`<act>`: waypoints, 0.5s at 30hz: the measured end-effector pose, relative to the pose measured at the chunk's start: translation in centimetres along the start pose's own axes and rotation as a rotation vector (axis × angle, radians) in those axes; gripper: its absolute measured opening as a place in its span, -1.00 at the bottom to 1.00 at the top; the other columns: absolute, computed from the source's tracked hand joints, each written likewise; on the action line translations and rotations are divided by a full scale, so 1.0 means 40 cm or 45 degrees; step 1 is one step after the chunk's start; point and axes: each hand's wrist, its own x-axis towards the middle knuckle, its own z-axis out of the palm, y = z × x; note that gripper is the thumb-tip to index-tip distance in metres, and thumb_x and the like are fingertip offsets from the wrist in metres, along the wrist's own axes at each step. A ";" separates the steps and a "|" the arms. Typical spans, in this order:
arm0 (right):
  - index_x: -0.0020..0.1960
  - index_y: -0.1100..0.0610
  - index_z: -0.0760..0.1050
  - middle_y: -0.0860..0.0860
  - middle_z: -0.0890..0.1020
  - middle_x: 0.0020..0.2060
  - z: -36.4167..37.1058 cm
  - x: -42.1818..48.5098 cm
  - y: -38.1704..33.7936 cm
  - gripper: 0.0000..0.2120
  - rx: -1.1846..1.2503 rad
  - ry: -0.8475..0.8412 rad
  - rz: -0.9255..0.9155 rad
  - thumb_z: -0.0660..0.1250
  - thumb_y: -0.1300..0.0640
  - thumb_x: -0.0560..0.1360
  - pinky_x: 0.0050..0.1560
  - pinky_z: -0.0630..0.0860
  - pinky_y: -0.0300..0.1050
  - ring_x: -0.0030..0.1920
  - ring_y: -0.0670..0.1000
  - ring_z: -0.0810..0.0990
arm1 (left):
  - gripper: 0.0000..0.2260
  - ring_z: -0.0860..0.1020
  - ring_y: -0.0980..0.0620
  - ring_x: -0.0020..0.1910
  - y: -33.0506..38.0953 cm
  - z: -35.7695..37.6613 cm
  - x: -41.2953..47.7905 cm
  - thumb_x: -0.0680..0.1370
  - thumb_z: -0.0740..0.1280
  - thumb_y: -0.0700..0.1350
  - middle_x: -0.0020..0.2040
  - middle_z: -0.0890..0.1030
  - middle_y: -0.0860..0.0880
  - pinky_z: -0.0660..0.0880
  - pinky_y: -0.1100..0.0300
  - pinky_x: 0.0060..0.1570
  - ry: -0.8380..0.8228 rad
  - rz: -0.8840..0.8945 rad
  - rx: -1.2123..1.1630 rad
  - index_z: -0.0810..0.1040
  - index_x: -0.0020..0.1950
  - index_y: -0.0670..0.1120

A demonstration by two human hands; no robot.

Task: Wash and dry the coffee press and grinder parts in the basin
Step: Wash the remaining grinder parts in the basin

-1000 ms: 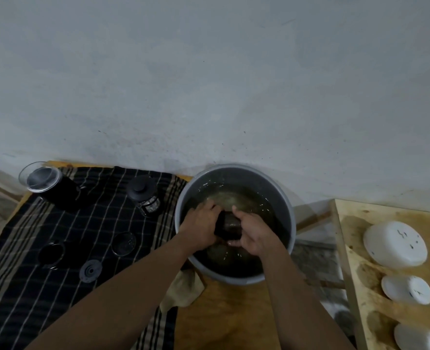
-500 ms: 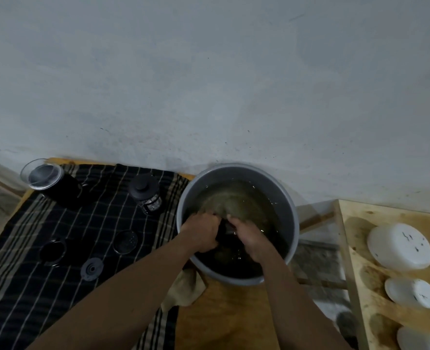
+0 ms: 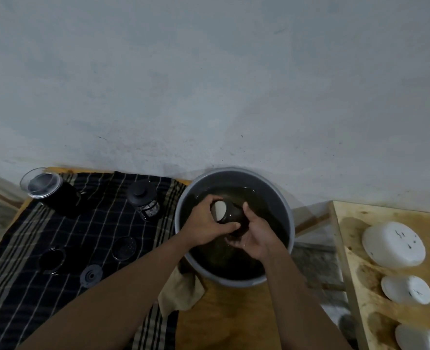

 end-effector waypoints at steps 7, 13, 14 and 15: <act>0.21 -0.13 0.58 0.00 0.67 0.15 0.036 -0.031 0.012 -0.69 -0.589 0.219 -0.463 0.16 0.17 0.65 0.27 0.55 0.25 0.21 0.08 0.61 | -0.25 0.57 0.15 0.16 0.037 -0.018 0.003 0.19 0.72 -0.03 0.16 0.61 0.09 0.44 0.53 0.10 0.074 0.105 0.020 0.51 0.31 -0.04; 0.13 -0.06 0.69 -0.02 0.72 0.08 0.032 -0.076 -0.032 -0.68 -0.750 0.197 -0.575 0.16 0.12 0.64 0.31 0.53 0.18 0.18 0.05 0.64 | -0.37 0.57 0.22 0.08 0.049 -0.017 0.010 0.23 0.70 -0.14 0.06 0.60 0.17 0.41 0.57 0.05 0.032 0.119 -0.056 0.52 0.21 0.10; 0.09 -0.03 0.69 -0.02 0.72 0.07 0.034 -0.083 -0.039 -0.69 -0.742 0.216 -0.584 0.16 0.08 0.66 0.32 0.52 0.17 0.18 0.05 0.64 | -0.36 0.57 0.19 0.08 0.054 -0.015 0.009 0.23 0.71 -0.14 0.07 0.60 0.15 0.41 0.56 0.05 0.035 0.126 -0.050 0.52 0.21 0.10; 0.05 -0.02 0.68 -0.01 0.72 0.06 0.038 -0.092 -0.043 -0.69 -0.731 0.237 -0.595 0.15 0.05 0.69 0.33 0.51 0.15 0.17 0.04 0.63 | -0.34 0.56 0.16 0.12 0.059 -0.016 0.005 0.21 0.71 -0.12 0.12 0.59 0.11 0.41 0.52 0.10 0.047 0.145 -0.038 0.54 0.24 0.07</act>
